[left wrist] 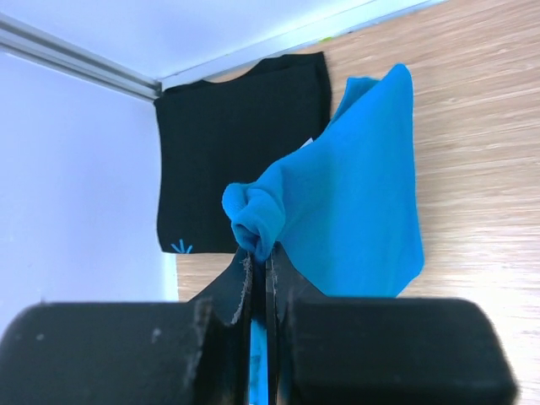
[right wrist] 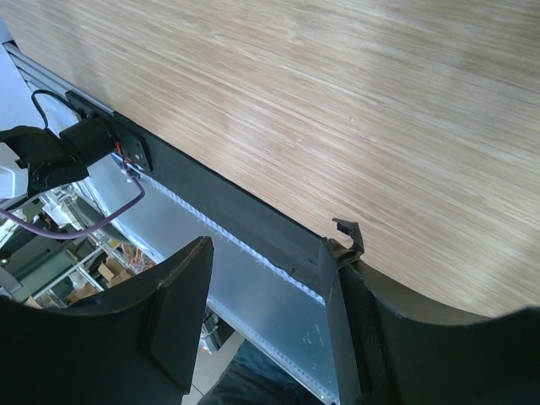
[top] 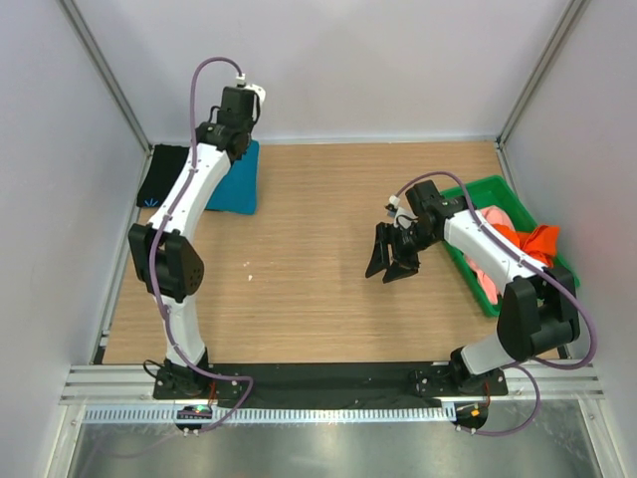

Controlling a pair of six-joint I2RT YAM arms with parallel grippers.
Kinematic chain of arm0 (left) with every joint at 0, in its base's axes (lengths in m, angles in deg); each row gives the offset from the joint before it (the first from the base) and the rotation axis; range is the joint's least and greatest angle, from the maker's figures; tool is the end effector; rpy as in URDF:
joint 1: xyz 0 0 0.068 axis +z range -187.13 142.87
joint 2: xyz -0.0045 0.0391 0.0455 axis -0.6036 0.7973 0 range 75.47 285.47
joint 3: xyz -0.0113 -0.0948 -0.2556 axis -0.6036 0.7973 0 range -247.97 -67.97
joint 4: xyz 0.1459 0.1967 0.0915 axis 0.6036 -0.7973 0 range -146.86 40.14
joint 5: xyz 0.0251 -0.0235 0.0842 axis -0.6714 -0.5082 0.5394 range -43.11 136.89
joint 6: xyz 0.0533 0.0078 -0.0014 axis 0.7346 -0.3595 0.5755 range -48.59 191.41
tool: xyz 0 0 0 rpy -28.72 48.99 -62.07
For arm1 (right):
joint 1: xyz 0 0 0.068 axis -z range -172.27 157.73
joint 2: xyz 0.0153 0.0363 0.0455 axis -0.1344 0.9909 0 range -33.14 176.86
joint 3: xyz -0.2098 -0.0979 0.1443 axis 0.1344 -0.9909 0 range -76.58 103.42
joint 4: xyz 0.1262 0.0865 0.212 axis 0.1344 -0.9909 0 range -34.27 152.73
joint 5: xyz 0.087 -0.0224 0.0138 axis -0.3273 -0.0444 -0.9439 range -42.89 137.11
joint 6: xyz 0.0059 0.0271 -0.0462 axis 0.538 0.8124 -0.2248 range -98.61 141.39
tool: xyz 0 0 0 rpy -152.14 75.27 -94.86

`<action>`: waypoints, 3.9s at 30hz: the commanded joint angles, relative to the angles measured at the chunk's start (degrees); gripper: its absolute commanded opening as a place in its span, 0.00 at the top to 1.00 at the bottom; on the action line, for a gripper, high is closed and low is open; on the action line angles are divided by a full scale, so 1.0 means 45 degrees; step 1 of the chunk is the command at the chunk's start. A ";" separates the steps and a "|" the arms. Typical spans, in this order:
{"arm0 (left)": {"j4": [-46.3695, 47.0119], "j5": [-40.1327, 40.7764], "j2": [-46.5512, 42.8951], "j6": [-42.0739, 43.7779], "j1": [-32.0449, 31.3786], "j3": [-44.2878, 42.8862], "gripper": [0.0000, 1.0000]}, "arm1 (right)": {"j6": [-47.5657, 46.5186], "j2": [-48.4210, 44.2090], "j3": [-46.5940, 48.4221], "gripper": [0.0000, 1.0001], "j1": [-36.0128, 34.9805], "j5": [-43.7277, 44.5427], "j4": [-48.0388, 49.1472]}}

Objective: Fold and stack the t-shirts
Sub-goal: Neatly place the folded tshirt to the corner

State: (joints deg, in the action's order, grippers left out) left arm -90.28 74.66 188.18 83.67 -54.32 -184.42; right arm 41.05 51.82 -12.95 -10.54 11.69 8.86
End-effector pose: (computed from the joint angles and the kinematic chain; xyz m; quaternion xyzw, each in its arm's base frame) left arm 0.4320 -0.1163 0.3699 0.1164 0.8665 0.1955 0.4443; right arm 0.2530 0.1052 0.2436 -0.0276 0.9451 0.3252 0.0180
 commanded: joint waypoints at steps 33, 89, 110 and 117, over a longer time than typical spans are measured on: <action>0.0839 0.0001 -0.0203 0.2473 0.1867 -0.1095 1.00 | 0.0045 0.0630 0.0448 0.39 -0.0043 -0.0117 0.0330; 0.2792 -0.1913 0.2239 0.2688 0.3000 -0.2053 1.00 | 0.0104 0.2016 0.0585 0.39 -0.0024 -0.0176 0.0466; 0.4822 -0.1425 0.4211 0.2258 0.3839 -0.1702 1.00 | 0.0689 0.3285 0.1210 0.39 -0.0043 0.0058 0.0681; 0.5623 -0.0684 0.5694 0.2220 0.4542 -0.2188 1.00 | 0.1197 0.4105 0.1581 0.39 -0.0043 0.0214 0.0838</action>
State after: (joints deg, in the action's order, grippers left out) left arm -69.54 69.02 211.54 94.51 -35.37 -191.52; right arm 44.50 69.18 -8.29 -10.54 12.02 11.79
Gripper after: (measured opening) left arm 0.027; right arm 0.613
